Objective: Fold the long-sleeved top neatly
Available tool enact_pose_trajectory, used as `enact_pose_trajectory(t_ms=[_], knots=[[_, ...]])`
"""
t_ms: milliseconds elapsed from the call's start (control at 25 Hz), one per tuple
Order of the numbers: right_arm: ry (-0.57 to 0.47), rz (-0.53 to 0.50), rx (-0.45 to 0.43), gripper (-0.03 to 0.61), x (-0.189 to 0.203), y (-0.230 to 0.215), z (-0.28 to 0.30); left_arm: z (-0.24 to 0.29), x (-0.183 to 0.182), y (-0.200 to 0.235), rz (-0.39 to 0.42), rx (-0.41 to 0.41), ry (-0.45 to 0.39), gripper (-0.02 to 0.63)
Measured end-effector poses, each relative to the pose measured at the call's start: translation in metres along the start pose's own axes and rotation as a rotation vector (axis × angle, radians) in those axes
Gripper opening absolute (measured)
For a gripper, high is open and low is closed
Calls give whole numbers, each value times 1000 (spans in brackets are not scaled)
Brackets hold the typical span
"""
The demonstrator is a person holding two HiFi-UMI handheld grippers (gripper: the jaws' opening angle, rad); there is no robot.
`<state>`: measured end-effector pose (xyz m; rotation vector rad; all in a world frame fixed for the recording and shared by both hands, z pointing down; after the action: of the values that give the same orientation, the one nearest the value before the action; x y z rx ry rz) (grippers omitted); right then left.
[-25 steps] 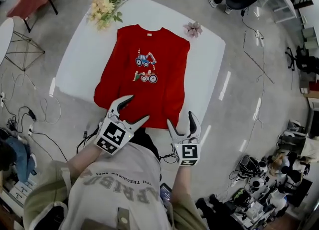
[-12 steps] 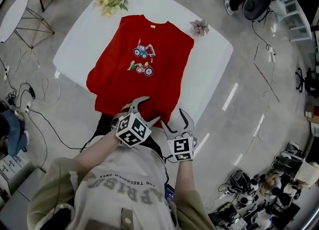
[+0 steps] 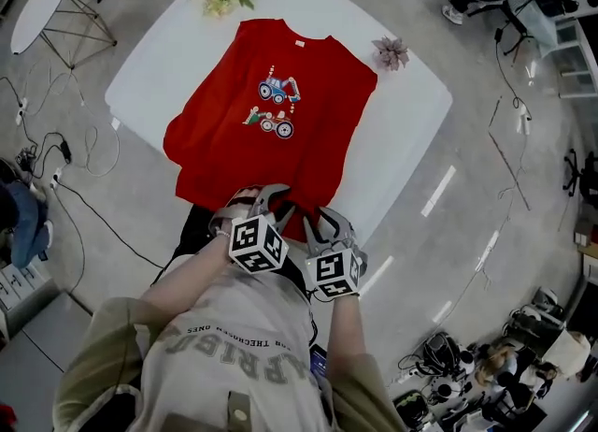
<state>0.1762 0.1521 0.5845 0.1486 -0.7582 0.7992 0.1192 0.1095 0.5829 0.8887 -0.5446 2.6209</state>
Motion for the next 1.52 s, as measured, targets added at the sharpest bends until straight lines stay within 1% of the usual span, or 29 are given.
enact_pose_trajectory(t_ms=[40, 80, 120, 240, 320, 440, 560, 640, 720, 800, 880, 960, 1040, 1160, 1280, 1320, 1360, 1400, 1440, 1480, 1520], knots=[[-5, -1, -5, 83, -1, 0, -1, -2, -2, 0, 5, -11, -10, 83], [-15, 4, -8, 51, -3, 0, -3, -4, -5, 1, 3, -18, -22, 56], [-28, 10, -10, 49, -6, -1, -6, -6, -8, 3, -3, -20, -35, 42], [-78, 29, 1, 40, -22, -4, -18, -15, -21, 13, -23, -22, -85, 32], [-140, 43, 15, 38, -42, -5, -28, -26, -32, 29, -15, -42, -134, 31], [-255, 56, 22, 38, -84, -3, -34, -46, -45, 66, 38, -112, -205, 29], [-332, 56, 4, 38, -125, 6, -20, -62, -40, 107, 85, -184, -232, 29], [-355, 57, -10, 38, -148, 13, -1, -69, -25, 134, 81, -205, -214, 29], [-362, 66, -28, 38, -167, 22, 20, -73, -3, 156, 48, -206, -179, 29], [-364, 87, -48, 38, -182, 31, 42, -75, 19, 175, 25, -208, -144, 29], [-353, 112, -58, 38, -191, 37, 67, -71, 42, 191, 21, -202, -101, 29], [-316, 137, -54, 38, -191, 39, 94, -60, 65, 200, 25, -176, -55, 29], [-258, 176, -47, 38, -184, 37, 121, -46, 85, 206, 43, -139, -12, 29], [-185, 239, -33, 38, -171, 36, 148, -29, 106, 205, 75, -73, 33, 31], [-187, 271, -27, 40, -169, 33, 152, -22, 114, 203, 86, -32, 38, 34], [-205, 277, -36, 62, -172, 32, 149, -21, 115, 204, 78, -22, 38, 39], [-226, 282, -50, 66, -175, 32, 144, -21, 116, 205, 63, -8, 39, 62], [-245, 286, -68, 110, -177, 31, 138, -22, 116, 206, 42, 12, 44, 113], [-258, 288, -84, 211, -176, 30, 130, -24, 118, 206, 18, 33, 52, 191], [-267, 287, -89, 255, -173, 27, 121, -27, 119, 207, -4, 47, 59, 282], [-274, 287, -81, 255, -170, 21, 109, -32, 119, 210, -24, 50, 63, 317]])
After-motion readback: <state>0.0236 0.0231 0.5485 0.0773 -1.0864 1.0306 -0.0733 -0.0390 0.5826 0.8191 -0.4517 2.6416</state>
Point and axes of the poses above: the fingertips, and each gripper's own axes: z forward along the fingers, y to its left, x out of its underside, the point moved 3 cm from there along -z, backward along the fingers, and after that the axes turned 14 degrees about -x, right-handed, at the moved point
